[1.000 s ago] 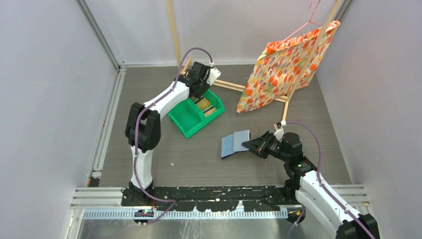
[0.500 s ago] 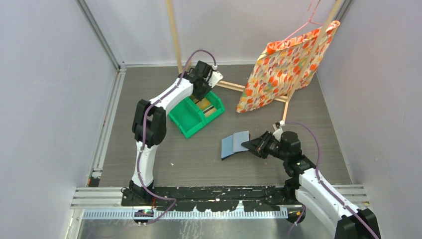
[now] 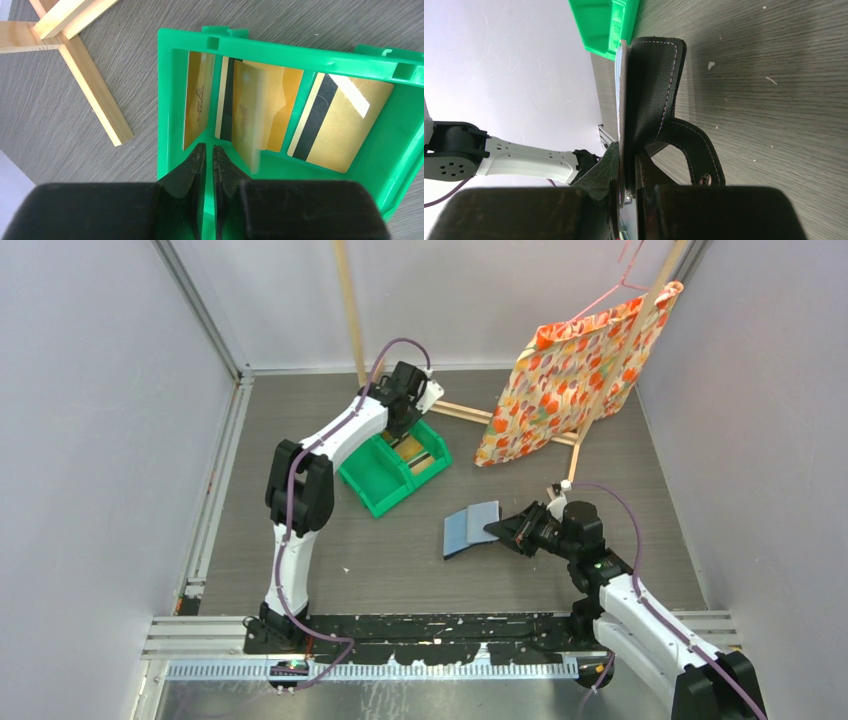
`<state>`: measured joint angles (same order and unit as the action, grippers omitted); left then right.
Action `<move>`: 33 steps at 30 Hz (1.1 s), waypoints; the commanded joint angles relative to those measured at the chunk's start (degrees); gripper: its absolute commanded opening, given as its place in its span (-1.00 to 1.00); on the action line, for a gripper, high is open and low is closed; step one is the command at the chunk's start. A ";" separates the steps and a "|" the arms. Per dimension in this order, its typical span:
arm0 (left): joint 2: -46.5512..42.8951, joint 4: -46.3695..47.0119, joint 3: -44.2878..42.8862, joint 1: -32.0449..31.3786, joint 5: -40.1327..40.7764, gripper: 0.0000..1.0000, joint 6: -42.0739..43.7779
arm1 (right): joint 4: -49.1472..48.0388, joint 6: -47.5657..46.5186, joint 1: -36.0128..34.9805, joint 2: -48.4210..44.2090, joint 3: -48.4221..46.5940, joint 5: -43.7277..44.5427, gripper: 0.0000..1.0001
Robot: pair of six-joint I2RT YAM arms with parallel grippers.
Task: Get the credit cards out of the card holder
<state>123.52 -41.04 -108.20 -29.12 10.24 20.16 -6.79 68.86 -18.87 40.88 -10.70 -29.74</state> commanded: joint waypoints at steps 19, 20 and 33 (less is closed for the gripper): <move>-12.89 -2.12 -0.72 0.21 -5.87 -0.77 -9.43 | -4.11 -0.60 0.28 -0.45 -2.07 -1.33 -0.98; -14.42 -2.32 -0.07 0.21 -6.90 -0.76 -11.51 | -4.03 -0.83 0.29 -0.45 -2.14 -1.37 -0.98; -40.95 3.76 28.40 -2.30 -28.08 -0.73 -37.72 | 1.06 -5.77 0.25 2.45 -3.16 -3.44 -0.98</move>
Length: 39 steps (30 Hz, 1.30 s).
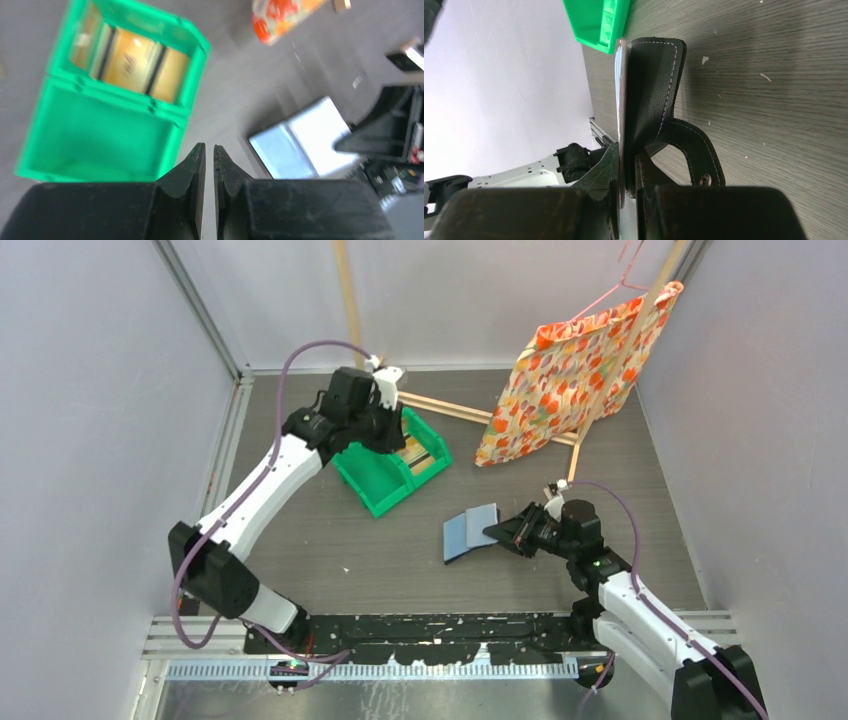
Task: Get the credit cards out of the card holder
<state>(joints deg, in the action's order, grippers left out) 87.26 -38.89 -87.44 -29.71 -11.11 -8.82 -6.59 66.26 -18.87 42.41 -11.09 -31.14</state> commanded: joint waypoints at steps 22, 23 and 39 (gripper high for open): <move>-2.68 26.11 32.50 -23.65 0.59 -0.70 -35.97 | 34.48 -17.11 0.18 -5.60 -11.51 16.06 0.18; -2.49 26.19 32.80 -23.97 1.80 -0.69 -36.19 | 33.92 -17.48 0.17 -5.87 -11.63 15.11 0.18; 2.83 42.00 42.76 -26.07 4.42 -0.68 -41.62 | 20.46 -20.51 -0.45 11.25 -11.33 3.67 0.21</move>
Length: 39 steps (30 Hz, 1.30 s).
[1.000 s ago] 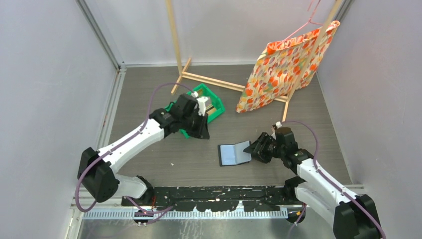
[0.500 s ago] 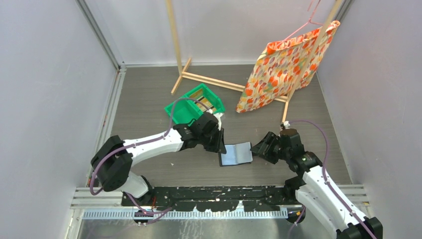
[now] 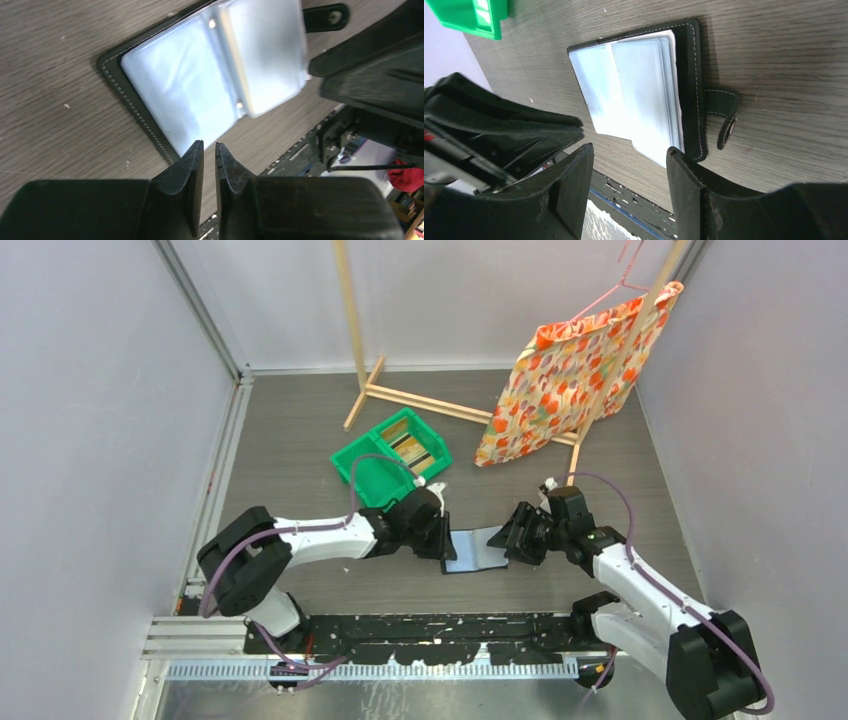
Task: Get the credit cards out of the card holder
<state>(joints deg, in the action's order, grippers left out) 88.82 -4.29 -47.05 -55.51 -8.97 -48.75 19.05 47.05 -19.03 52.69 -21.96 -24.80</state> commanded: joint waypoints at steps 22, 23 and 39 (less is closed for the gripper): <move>4.87 10.00 5.71 -0.30 3.33 -0.68 -1.47 | -12.32 0.34 -0.23 5.75 5.36 -0.34 0.21; 5.06 10.20 5.81 -0.29 3.16 -0.68 -1.51 | -13.08 0.51 -0.30 6.10 5.42 -0.88 0.21; 4.96 9.20 4.26 -0.30 1.82 -0.68 -0.66 | -21.41 3.15 -0.39 8.36 3.90 -11.84 0.20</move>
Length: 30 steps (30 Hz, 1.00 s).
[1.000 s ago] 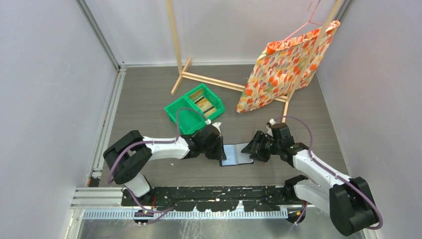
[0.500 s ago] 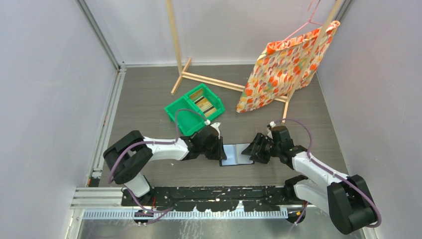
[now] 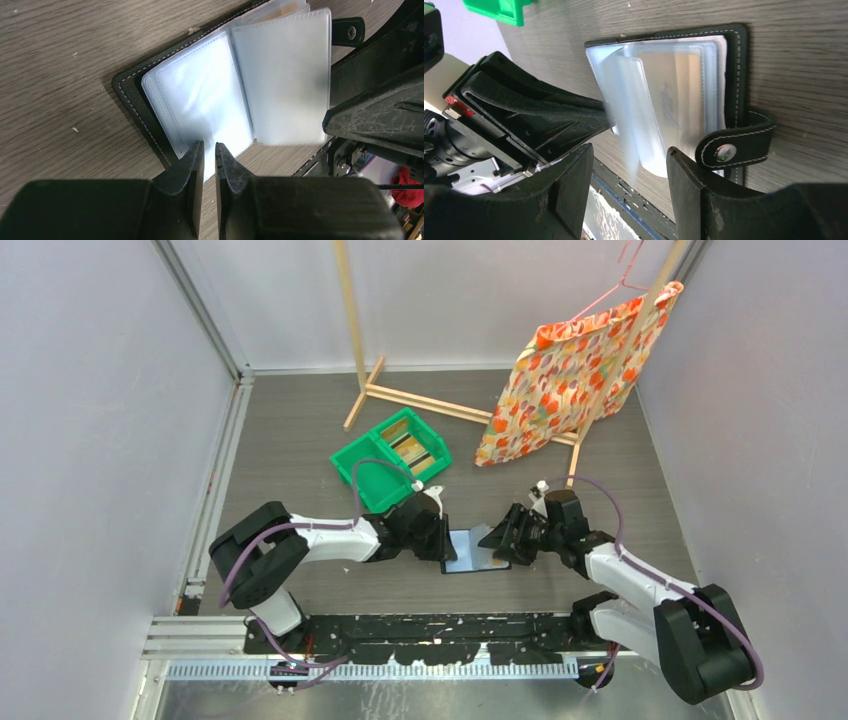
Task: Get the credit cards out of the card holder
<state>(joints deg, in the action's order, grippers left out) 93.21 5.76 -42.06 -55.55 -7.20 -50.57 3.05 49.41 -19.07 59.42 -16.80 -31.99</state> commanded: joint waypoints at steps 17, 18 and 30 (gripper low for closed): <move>-13.45 -13.10 1.20 -0.10 6.67 -0.67 2.33 | -12.15 3.14 -2.96 6.76 -4.06 -7.38 0.20; -15.52 -13.26 1.77 0.24 8.48 -0.66 2.02 | -14.10 3.87 -3.61 7.87 -4.28 -7.20 0.20; -24.80 -18.91 1.21 1.41 13.93 -0.53 2.66 | -21.11 7.09 -14.66 15.53 -8.20 -3.51 0.19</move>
<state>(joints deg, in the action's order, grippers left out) 68.62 -10.85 -39.94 -54.57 3.95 -48.47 -13.56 55.81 -32.58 74.83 -21.56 -36.53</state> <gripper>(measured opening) 0.233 0.601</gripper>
